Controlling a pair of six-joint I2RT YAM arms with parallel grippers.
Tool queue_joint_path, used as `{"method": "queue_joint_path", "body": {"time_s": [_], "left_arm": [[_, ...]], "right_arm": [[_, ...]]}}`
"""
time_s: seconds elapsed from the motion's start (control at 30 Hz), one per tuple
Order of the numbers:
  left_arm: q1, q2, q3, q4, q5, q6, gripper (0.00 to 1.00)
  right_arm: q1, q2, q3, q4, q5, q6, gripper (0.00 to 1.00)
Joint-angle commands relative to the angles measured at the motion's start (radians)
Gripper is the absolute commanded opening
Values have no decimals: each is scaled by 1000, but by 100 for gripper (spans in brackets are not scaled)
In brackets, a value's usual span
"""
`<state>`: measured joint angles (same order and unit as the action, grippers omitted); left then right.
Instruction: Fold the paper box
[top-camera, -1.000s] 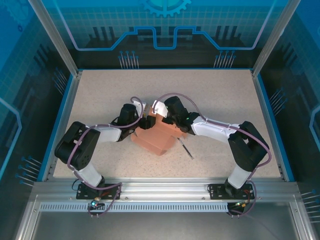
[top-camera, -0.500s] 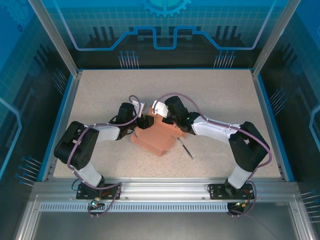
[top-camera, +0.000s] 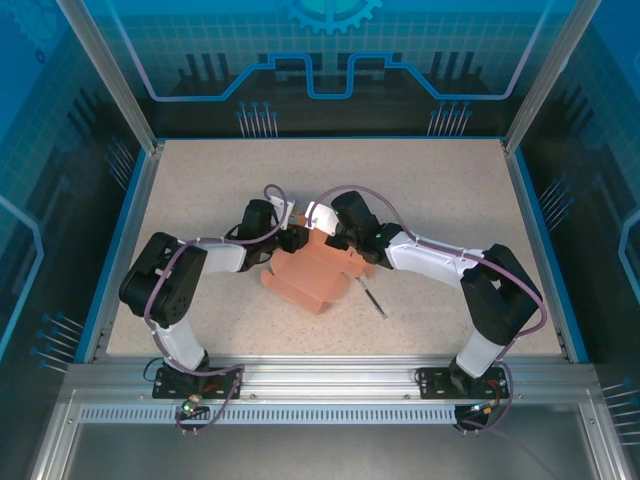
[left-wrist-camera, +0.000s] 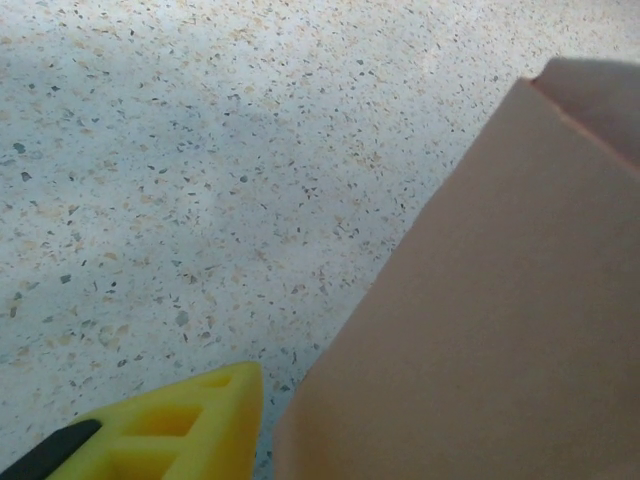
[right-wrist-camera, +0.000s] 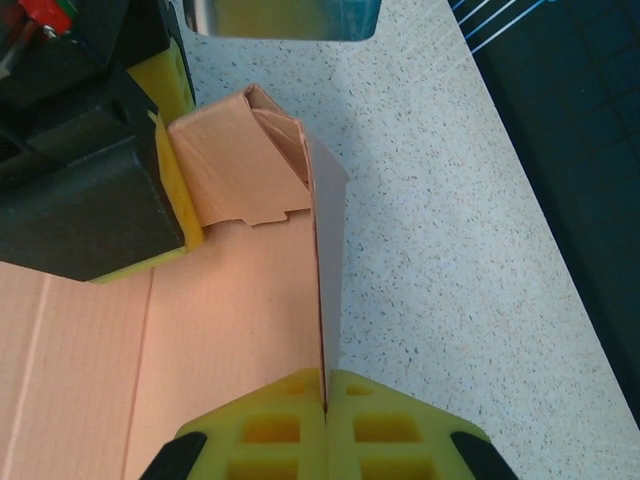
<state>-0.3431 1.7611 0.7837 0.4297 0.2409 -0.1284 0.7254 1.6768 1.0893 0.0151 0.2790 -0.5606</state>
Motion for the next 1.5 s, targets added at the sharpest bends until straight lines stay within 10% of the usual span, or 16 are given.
{"method": "queue_joint_path", "body": {"time_s": [0.0,0.43,0.9,1.47], "left_arm": [[6,21,26,-5,-58,7,34],[-49,-28,-18,93,-356,-197,17],[-72,26,-95,335,-271,-63,13],[-94,8,-181,410,-210,102,14]], "right_arm": [[-4,-28,33,-22,-45,11,0],[33,-21,14,-2,-4,70,0],[42,-45,3,13,52,101,22],[-47,-253,95,-217,-392,361,46]]}}
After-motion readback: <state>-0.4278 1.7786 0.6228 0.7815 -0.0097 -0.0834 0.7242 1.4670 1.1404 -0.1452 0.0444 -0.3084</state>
